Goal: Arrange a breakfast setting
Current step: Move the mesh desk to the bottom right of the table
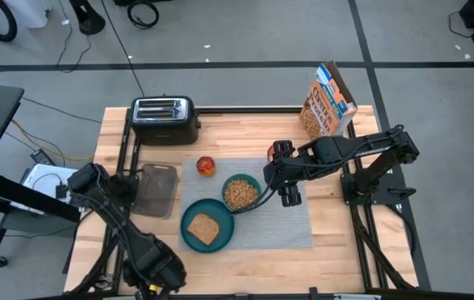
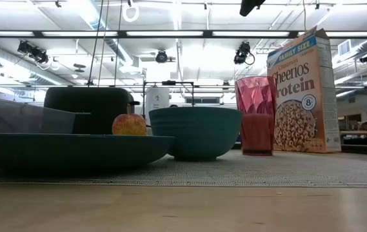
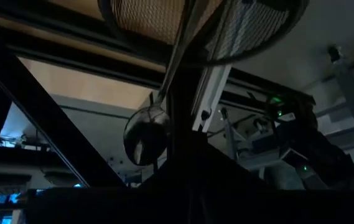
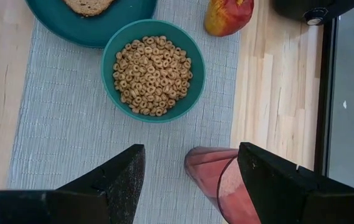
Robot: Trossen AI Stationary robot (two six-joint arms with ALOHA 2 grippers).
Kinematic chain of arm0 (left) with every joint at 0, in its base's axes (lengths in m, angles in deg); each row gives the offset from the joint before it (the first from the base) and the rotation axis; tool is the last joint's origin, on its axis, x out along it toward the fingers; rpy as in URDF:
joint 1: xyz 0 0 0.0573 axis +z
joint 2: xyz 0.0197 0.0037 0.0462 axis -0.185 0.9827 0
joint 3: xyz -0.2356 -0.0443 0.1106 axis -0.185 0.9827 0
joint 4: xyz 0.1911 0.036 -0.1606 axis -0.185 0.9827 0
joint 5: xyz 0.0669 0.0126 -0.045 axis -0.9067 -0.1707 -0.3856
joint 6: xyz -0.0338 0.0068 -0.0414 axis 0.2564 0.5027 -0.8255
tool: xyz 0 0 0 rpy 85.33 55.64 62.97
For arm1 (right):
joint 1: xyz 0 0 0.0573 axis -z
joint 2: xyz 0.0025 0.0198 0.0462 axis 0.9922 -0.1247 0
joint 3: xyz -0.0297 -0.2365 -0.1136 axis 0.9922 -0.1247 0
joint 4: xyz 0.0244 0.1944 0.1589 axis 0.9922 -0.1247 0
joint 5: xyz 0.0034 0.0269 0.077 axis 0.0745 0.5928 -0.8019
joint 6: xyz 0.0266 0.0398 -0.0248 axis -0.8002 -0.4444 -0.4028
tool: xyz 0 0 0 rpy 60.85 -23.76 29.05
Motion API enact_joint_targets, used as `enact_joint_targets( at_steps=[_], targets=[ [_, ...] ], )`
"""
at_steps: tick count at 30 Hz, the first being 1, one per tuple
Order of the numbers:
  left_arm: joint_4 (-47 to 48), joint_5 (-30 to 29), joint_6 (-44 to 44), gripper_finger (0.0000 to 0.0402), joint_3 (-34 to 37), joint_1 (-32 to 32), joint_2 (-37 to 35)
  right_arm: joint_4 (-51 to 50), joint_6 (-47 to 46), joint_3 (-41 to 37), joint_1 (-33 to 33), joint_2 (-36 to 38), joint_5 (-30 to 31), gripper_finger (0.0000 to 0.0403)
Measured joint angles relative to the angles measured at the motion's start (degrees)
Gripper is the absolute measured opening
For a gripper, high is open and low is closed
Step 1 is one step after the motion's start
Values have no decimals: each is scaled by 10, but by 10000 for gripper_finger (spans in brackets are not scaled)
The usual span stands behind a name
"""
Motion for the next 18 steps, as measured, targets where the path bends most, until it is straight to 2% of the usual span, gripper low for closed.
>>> enact_joint_targets(
  at_steps=[10,18],
  targets=[
    [6,-46,18,38,0,13,0,0,-3,0,0,0,0,261],
    [28,-60,43,38,0,22,0,0,-6,0,0,0,0,261]
  ],
)
